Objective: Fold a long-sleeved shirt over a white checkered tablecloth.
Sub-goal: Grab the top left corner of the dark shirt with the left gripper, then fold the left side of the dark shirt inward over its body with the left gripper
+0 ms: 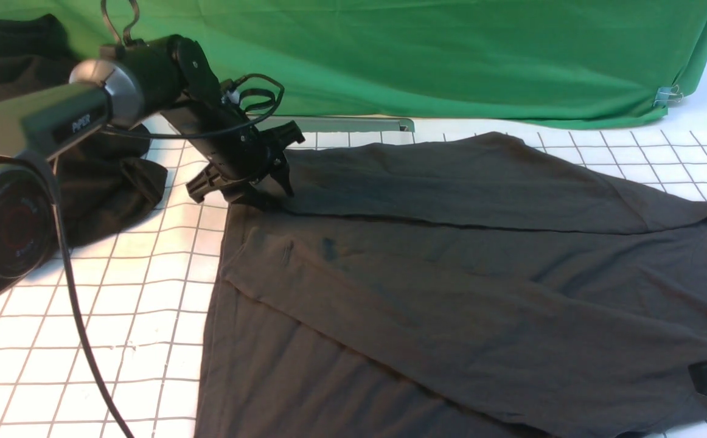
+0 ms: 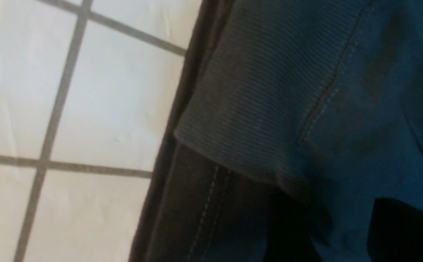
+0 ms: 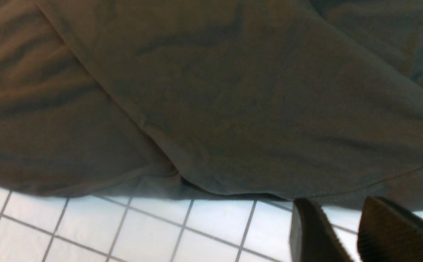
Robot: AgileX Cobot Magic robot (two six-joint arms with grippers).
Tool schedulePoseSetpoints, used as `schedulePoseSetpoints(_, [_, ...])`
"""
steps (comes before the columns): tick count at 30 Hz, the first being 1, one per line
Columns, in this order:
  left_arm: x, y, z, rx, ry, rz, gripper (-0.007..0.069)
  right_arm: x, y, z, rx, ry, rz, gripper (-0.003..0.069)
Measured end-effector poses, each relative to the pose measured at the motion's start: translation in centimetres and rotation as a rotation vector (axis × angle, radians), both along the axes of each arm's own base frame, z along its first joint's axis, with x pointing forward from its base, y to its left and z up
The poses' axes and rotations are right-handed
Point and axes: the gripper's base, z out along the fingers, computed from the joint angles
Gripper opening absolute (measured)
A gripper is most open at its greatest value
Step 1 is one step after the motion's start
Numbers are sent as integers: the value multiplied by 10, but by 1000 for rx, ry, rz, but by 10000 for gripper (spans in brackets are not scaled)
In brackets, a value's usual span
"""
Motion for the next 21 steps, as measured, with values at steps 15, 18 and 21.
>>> schedulePoseSetpoints(15, [2, -2, -6, 26, -10, -36, 24, 4, 0, 3, -4, -54, 4, 214])
schedulePoseSetpoints(18, [0, -6, 3, 35, -28, -53, 8, 4, 0, 3, -5, -58, 5, 217])
schedulePoseSetpoints(21, [-10, -14, 49, 6, -107, -68, 6, 4, 0, 3, -5, -60, 5, 220])
